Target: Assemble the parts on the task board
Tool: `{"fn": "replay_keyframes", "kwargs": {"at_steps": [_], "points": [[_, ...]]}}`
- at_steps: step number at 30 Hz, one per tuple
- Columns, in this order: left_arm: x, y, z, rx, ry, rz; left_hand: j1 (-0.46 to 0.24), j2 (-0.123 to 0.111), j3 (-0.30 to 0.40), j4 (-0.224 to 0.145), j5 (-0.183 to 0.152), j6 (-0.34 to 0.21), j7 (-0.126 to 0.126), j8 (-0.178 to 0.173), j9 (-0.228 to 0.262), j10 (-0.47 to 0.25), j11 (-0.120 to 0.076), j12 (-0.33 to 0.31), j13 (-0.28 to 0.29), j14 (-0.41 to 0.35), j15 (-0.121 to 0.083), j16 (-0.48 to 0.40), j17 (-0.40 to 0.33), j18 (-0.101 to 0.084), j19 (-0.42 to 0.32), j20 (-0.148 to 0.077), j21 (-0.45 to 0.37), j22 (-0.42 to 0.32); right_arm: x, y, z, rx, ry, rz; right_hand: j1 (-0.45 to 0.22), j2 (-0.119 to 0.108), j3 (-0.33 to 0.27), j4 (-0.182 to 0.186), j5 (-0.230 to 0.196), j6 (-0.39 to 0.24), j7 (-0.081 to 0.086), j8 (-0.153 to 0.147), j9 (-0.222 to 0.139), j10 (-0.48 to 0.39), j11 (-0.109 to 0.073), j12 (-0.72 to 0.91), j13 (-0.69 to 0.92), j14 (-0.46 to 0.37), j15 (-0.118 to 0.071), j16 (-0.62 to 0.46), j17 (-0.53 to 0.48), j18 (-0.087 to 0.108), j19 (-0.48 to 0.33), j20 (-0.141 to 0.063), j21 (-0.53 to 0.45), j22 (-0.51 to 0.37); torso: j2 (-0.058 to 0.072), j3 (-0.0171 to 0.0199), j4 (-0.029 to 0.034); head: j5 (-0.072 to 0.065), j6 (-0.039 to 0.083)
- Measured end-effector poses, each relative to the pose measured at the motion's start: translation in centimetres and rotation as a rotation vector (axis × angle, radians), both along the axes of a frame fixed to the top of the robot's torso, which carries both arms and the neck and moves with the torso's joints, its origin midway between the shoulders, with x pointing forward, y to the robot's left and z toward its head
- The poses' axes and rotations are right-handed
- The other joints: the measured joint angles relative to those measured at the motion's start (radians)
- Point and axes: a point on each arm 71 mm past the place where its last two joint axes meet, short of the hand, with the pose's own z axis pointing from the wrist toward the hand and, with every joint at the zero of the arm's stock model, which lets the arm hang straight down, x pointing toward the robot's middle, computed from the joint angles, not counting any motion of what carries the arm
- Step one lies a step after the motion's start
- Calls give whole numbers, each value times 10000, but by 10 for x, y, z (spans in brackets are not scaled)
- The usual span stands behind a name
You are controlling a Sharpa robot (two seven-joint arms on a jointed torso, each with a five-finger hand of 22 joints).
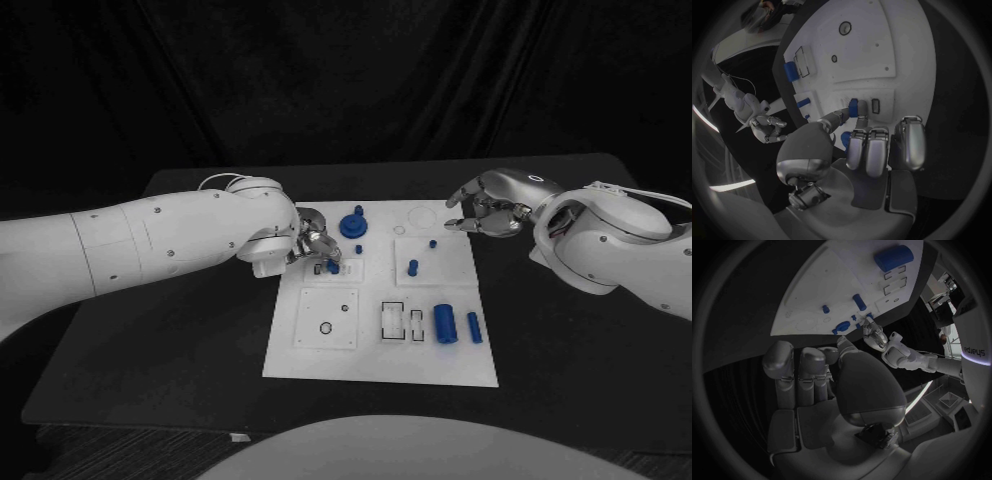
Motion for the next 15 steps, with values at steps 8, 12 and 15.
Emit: {"fn": "replay_keyframes", "kwargs": {"at_steps": [8,12,15], "points": [[0,0,0,73,-81,-92,0,-1,0,0,-2,36,-34,0,17,0,0,0,0,0,0,0,-1,1,0,0,0,0,0,0,0,-31,45,12,0,0,0,0,0,0,0,0,-9,0,0,-45,-44,0,0,0,-12,0,0,0,0,-1,2,5,-16,25,0],[0,0,0,89,-92,-113,-1,-1,0,-1,-10,37,-33,0,17,0,0,0,0,0,0,0,-1,1,0,0,0,0,0,0,-1,-45,63,11,0,0,0,0,0,0,0,0,-9,0,0,-114,-94,0,0,0,-30,0,0,0,-41,-1,9,10,-16,19,0],[0,0,0,94,-96,-126,-1,-1,0,-1,-29,37,-33,0,17,0,0,0,0,0,0,0,-2,1,1,0,0,0,0,0,-1,-58,83,14,0,0,0,0,0,0,0,0,-9,0,0,-115,-101,0,0,0,-31,-1,0,0,-42,-1,9,11,-16,14,0]]}}
